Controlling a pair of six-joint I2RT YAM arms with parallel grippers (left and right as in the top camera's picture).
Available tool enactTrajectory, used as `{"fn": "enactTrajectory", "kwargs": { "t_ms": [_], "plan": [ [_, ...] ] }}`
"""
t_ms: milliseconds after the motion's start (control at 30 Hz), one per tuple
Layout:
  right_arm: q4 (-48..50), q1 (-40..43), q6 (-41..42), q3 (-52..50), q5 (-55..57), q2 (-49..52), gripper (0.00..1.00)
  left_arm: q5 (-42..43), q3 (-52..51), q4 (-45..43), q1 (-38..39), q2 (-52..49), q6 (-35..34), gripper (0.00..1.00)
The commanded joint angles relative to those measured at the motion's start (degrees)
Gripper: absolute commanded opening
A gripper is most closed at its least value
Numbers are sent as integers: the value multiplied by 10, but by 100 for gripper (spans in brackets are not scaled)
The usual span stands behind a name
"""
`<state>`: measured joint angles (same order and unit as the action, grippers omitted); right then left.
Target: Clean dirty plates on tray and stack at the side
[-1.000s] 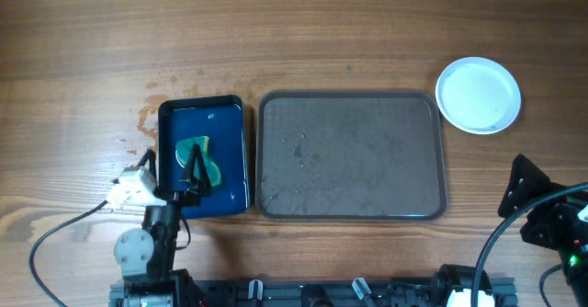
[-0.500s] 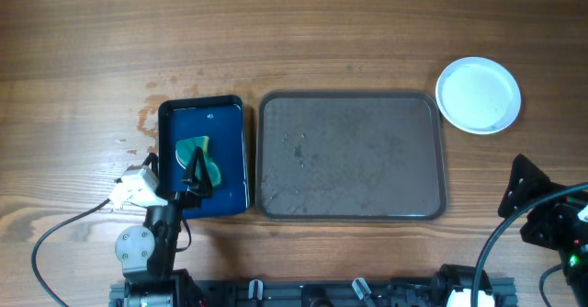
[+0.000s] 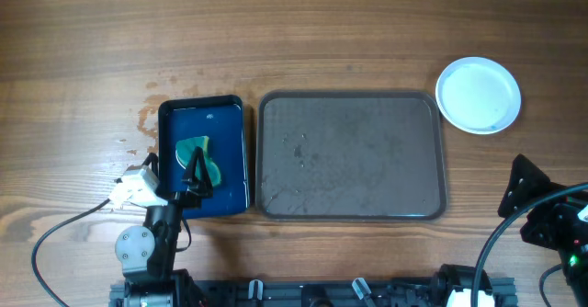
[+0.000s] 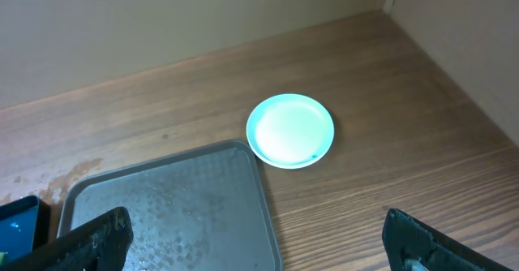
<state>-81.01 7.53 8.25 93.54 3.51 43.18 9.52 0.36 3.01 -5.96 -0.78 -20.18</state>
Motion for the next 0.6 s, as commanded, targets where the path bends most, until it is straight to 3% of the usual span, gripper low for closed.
{"fn": "enactTrajectory", "kwargs": {
  "t_ms": [0,567],
  "plan": [
    [1,-1,-6,5,10,4,100,5,0,5,-3,5,5,100],
    [44,-1,-7,2,21,-23,100,5,0,5,-3,5,5,100]
  ]
}}
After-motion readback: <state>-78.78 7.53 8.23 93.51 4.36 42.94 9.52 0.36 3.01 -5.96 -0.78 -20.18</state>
